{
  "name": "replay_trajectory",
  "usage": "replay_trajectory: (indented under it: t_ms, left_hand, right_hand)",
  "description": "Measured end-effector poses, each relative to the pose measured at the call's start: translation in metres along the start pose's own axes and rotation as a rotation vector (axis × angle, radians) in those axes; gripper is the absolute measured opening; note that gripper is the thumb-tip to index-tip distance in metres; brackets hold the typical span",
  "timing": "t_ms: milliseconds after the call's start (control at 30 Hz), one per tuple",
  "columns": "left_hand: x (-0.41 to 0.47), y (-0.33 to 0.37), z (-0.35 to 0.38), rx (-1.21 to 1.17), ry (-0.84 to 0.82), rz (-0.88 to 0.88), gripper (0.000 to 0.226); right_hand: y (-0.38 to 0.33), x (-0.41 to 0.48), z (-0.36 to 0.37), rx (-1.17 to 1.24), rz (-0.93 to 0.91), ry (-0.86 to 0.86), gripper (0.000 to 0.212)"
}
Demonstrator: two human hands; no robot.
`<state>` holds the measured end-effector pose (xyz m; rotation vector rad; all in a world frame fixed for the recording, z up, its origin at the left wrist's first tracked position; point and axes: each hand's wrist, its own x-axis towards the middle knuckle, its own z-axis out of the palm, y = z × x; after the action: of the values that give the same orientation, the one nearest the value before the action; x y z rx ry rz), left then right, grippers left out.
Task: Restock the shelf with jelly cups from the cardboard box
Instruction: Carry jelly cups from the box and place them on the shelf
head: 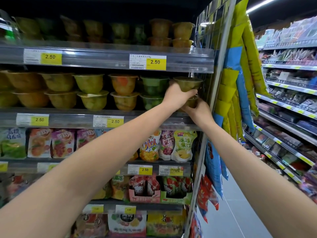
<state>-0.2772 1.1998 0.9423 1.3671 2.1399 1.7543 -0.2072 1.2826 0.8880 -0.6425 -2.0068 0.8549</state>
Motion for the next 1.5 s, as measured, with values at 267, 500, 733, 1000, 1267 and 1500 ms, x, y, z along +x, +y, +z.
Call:
replay_trajectory:
  t_ms: [267, 500, 733, 1000, 1267, 1500]
  left_hand:
    - [-0.014, 0.003, -0.008, 0.061, -0.002, 0.008, 0.065]
    - [-0.043, -0.006, -0.011, 0.089, 0.012, 0.010, 0.072]
    - [-0.085, -0.029, -0.018, 0.245, 0.032, 0.059, 0.058]
    - [-0.150, -0.073, -0.050, 0.848, -0.045, 0.082, 0.057]
    - [-0.252, -0.119, -0.118, 1.170, -0.204, -0.040, 0.062]
    - [-0.415, -0.131, -0.216, 1.180, -0.256, -0.368, 0.063]
  right_hand:
    - [-0.009, -0.010, -0.004, -0.053, -0.012, -0.009, 0.056]
    - [-0.019, -0.035, -0.019, -0.168, -0.179, -0.050, 0.034]
    - [0.004, -0.049, -0.011, -0.443, -0.230, -0.054, 0.043]
    - [0.010, -0.109, 0.013, -0.643, -0.454, -0.109, 0.044]
    - [-0.018, -0.206, 0.060, -0.765, -0.554, -0.479, 0.040]
    - [-0.089, -0.330, 0.136, -0.684, -0.584, -0.907, 0.055]
